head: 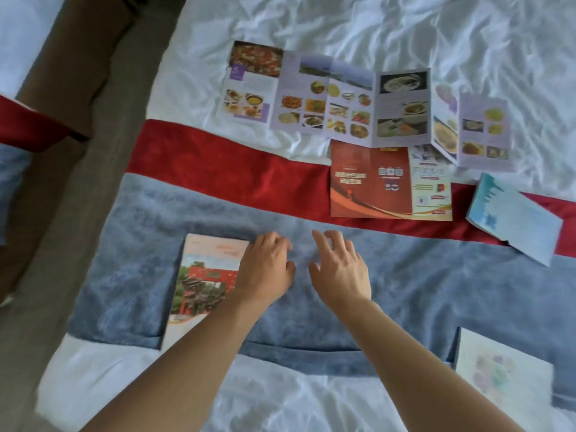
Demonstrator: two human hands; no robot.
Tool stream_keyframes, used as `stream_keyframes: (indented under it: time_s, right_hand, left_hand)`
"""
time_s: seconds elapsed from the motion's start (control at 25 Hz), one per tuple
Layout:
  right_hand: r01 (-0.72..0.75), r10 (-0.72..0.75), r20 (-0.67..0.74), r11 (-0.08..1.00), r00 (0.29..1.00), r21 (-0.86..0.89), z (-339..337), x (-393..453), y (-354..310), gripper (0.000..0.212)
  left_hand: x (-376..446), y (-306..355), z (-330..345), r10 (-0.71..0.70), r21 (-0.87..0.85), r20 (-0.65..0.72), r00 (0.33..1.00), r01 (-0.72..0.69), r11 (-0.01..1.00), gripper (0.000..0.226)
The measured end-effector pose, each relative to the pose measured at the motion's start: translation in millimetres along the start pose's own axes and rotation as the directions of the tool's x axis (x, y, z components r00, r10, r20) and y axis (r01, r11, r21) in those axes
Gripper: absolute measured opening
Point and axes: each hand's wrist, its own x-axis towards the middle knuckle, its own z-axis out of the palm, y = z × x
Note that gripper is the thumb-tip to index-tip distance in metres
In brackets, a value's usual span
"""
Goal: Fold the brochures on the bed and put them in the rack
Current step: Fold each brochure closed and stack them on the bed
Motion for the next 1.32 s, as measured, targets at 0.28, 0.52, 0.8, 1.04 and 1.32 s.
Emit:
stream_keyframes:
  time_s: [0.28, 0.52, 0.8, 1.04, 1.32]
  right_hand:
    - [-0.082, 0.082, -0.009, 0.997, 0.997, 0.008, -18.6, 17.4, 130.1, 0.068]
    - [-0.251, 0.253, -0.042, 0.967, 0.967, 0.046, -30.7, 56.4, 196.2, 0.080]
    - [-0.373, 0.384, -0.081, 0.919, 0.920, 0.124, -29.6, 86.4, 206.6, 0.077]
    - [-0.442, 0.462, -0.047, 0.869, 0.885, 0.222, -25.9, 92.7, 201.2, 0.076]
    - [-0.409, 0.452, -0.123, 0.871, 0.883, 0.271, -19.1, 77.8, 177.6, 0.078]
  left_hand:
    - [64.6, 101.9, 40.5, -0.131, -0.144, -0.061, 0.989, 0.121, 0.982, 0.052]
    - [122.3, 137.0, 46.0, -0.347, -0.211, -0.171, 0.922, 0.310, 0.927, 0.070]
    - [148.1, 136.1, 53.2, -0.230, 0.036, -0.115, 0.966, 0.235, 0.971, 0.086]
    - [156.2, 142.0, 58.4, -0.291, -0.073, -0.063, 0.955, 0.287, 0.955, 0.091]
    - [147.8, 147.0, 53.2, -0.284, -0.219, -0.082, 0.955, 0.260, 0.940, 0.048]
